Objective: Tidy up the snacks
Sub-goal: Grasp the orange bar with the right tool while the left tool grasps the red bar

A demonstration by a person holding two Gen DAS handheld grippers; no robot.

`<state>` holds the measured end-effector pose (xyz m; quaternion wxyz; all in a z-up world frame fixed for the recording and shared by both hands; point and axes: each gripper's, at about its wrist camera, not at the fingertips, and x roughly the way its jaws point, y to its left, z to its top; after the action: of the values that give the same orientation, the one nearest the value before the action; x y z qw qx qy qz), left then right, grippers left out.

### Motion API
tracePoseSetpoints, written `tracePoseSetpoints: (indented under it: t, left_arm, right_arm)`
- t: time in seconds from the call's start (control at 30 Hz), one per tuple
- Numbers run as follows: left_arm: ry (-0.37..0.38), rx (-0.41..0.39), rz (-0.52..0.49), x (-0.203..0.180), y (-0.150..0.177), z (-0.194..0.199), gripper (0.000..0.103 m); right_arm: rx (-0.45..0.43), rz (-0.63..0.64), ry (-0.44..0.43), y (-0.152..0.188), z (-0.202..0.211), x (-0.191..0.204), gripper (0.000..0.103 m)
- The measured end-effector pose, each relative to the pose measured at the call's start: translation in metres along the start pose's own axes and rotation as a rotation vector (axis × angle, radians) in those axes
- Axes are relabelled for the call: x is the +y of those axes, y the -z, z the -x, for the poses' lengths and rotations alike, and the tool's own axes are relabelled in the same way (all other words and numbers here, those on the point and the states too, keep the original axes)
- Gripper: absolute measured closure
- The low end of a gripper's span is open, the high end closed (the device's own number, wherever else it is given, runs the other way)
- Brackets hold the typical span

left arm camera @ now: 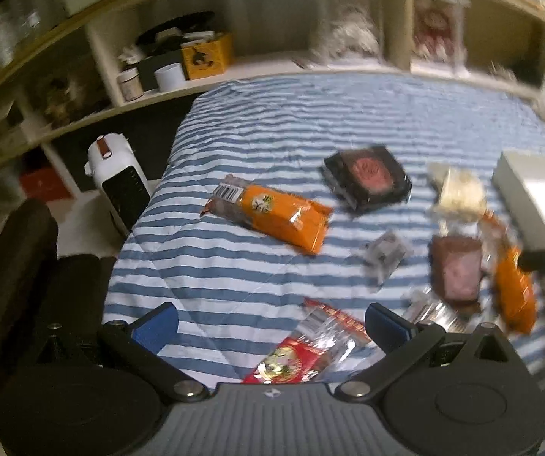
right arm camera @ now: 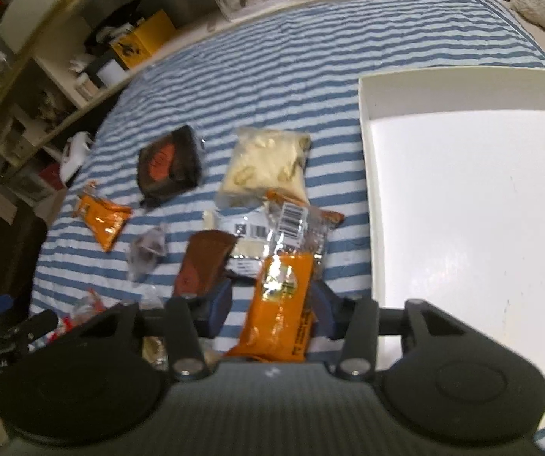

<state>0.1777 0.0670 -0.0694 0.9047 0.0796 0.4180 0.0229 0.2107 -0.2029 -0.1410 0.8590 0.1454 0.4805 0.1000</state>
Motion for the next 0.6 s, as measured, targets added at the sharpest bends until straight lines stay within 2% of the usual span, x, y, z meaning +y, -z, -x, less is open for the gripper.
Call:
tracePoseSetpoints:
  t: [0.13,0.3,0.4,0.6]
  left_arm:
    - [0.013,0.075,-0.041,0.003,0.006,-0.014,0.0]
    - [0.064,0.15,-0.063,0.007,0.012,-0.029,0.0]
    - [0.095,0.185,-0.062,0.008,0.016,-0.034,0.0]
    - [0.213,0.224,-0.064,0.006,0.022,-0.029,0.002]
  right_arm:
    - [0.002,0.038,0.04,0.002,-0.01,0.003,0.052]
    - [-0.039,0.175,0.093,0.008,-0.018,0.011,0.055]
    - [-0.045,0.196,0.082,0.01,-0.013,0.008,0.058]
    - [-0.03,0.216,0.038,0.018,0.003,0.002,0.062]
